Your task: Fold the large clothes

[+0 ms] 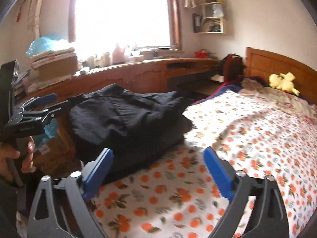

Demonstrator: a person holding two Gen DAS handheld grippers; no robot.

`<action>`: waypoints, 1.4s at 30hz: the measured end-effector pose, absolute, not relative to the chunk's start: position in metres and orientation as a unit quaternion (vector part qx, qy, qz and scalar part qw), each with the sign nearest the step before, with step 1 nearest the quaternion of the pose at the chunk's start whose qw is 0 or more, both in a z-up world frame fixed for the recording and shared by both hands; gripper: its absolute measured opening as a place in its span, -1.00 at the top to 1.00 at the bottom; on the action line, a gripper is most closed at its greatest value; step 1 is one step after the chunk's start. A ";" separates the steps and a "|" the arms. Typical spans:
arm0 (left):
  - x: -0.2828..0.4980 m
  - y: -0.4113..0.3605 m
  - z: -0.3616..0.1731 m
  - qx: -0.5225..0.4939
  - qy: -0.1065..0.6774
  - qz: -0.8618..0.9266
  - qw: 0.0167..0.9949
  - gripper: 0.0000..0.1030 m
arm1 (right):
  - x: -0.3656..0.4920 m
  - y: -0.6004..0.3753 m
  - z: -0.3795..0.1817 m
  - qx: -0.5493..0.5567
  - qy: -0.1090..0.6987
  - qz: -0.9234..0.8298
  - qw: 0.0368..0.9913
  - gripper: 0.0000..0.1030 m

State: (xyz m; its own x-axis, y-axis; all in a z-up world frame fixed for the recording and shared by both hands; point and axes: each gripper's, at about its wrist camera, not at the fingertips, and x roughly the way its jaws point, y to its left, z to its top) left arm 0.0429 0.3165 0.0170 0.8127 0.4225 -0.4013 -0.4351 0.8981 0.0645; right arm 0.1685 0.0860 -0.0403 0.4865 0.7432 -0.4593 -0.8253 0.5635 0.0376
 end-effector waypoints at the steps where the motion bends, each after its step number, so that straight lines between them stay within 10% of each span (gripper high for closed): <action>1: 0.046 0.308 0.013 -0.014 0.210 0.219 0.953 -0.97 | 0.170 0.078 -0.041 -0.091 0.218 0.454 0.859 -0.86; 27: 0.104 0.068 -0.060 -0.016 0.261 0.039 0.965 -0.97 | 0.136 -0.183 -0.079 -0.023 0.231 0.250 0.940 -0.86; 42: 0.061 0.009 0.002 -0.016 0.208 0.009 0.978 -0.97 | 0.077 -0.245 -0.033 0.005 0.179 0.192 0.965 -0.86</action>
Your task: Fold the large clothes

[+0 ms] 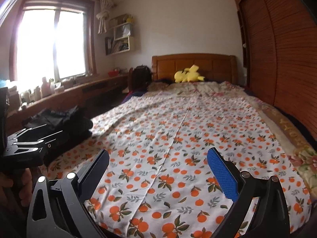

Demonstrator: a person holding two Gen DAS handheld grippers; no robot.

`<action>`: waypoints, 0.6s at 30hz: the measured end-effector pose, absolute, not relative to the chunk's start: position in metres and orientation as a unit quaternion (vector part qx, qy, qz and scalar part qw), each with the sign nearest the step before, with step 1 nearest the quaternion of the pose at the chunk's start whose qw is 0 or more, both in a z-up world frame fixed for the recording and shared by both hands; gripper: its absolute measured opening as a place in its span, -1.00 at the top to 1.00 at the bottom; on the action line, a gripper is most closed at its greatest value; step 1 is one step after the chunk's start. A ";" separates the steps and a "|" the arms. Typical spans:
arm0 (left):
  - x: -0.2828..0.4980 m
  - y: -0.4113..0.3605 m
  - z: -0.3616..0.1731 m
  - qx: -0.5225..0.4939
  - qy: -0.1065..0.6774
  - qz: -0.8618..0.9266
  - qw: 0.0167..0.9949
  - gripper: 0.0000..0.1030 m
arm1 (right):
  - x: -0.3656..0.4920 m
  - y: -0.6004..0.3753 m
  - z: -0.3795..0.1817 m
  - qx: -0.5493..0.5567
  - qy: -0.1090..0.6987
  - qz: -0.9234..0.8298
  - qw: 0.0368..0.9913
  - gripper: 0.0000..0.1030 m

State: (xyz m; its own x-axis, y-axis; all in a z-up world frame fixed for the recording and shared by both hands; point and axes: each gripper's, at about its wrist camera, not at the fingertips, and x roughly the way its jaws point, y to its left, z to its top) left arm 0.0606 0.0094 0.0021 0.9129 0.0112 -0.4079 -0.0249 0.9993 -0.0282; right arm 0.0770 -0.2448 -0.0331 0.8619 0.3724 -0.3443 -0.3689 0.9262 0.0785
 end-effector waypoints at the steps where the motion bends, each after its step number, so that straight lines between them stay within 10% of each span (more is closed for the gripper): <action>1: 0.056 0.007 0.008 -0.015 0.204 0.009 0.979 -0.97 | 0.072 -0.247 -0.028 0.010 0.174 0.190 0.966 -0.86; 18: 0.000 -0.012 0.031 -0.003 0.174 0.006 0.985 -0.97 | 0.025 -0.269 -0.001 0.041 0.135 0.157 0.977 -0.86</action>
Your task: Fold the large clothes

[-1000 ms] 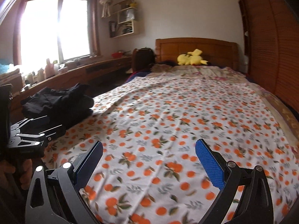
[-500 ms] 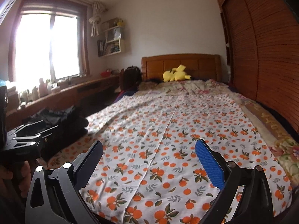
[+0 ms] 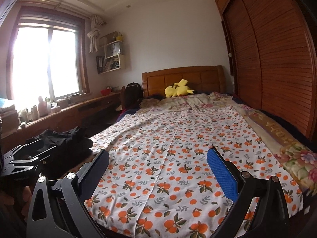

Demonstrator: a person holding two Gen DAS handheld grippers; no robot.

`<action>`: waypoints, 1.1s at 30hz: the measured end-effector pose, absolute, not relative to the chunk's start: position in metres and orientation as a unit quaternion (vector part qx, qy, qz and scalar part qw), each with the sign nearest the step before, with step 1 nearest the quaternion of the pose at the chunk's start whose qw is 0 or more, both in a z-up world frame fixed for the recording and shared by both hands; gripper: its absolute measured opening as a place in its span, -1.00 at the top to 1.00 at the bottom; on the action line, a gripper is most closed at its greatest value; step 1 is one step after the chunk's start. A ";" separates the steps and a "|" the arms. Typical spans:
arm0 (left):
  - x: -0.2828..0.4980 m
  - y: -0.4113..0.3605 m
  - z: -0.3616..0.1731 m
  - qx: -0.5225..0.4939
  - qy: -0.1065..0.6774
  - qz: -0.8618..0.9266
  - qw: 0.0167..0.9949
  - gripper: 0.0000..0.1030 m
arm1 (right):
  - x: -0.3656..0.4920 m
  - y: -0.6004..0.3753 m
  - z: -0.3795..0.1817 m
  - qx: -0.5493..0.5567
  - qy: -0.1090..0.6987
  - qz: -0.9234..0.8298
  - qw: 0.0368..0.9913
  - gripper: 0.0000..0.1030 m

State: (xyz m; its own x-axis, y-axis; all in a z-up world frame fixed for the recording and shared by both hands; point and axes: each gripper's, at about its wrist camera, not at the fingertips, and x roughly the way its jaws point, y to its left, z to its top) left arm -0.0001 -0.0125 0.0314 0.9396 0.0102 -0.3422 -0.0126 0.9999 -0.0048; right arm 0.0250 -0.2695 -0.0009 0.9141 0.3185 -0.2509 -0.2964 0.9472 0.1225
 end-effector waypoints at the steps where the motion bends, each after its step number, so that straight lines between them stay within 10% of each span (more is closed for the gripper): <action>1: -0.001 -0.011 0.031 -0.002 0.174 0.007 0.985 -0.97 | 0.023 -0.271 -0.001 0.040 0.134 0.156 0.978 -0.86; 33: -0.002 -0.009 0.023 -0.002 0.182 0.011 0.983 -0.97 | 0.024 -0.271 -0.011 0.038 0.146 0.151 0.977 -0.86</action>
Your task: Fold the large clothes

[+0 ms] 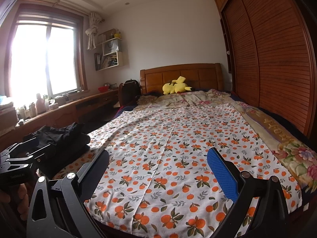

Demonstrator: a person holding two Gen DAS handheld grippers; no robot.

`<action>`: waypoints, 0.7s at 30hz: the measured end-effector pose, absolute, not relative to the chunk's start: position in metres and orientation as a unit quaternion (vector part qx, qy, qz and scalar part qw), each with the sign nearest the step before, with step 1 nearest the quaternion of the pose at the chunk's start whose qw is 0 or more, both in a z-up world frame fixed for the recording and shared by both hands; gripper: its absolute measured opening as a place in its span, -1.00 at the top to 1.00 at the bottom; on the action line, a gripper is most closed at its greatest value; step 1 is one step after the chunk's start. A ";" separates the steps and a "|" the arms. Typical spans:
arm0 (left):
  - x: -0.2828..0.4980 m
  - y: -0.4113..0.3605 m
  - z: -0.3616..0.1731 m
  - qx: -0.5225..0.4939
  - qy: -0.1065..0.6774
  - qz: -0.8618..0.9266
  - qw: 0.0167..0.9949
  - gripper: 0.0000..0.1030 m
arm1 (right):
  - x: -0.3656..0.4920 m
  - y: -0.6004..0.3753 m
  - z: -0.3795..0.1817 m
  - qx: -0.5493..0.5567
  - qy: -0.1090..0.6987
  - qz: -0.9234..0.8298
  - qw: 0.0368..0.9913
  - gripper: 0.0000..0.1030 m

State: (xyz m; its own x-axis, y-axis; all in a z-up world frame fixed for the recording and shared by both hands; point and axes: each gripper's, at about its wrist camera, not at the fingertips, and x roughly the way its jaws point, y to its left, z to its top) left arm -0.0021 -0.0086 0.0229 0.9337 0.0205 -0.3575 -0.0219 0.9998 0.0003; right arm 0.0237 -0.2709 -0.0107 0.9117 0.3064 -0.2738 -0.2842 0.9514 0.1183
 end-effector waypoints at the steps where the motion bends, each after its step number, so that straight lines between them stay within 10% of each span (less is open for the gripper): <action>1: -0.002 -0.009 0.023 -0.002 0.182 0.011 0.983 -0.97 | 0.023 -0.271 -0.011 0.038 0.146 0.151 0.977 -0.86; 21: -0.003 -0.009 0.023 -0.002 0.180 0.011 0.984 -0.97 | 0.026 -0.272 -0.012 0.037 0.146 0.152 0.977 -0.86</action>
State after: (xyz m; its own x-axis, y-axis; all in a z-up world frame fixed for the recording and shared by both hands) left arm -0.0028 -0.0093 0.0232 0.9349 0.0220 -0.3542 -0.0232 0.9997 0.0009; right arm 0.0260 -0.2721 -0.0120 0.9107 0.3084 -0.2746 -0.2868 0.9508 0.1168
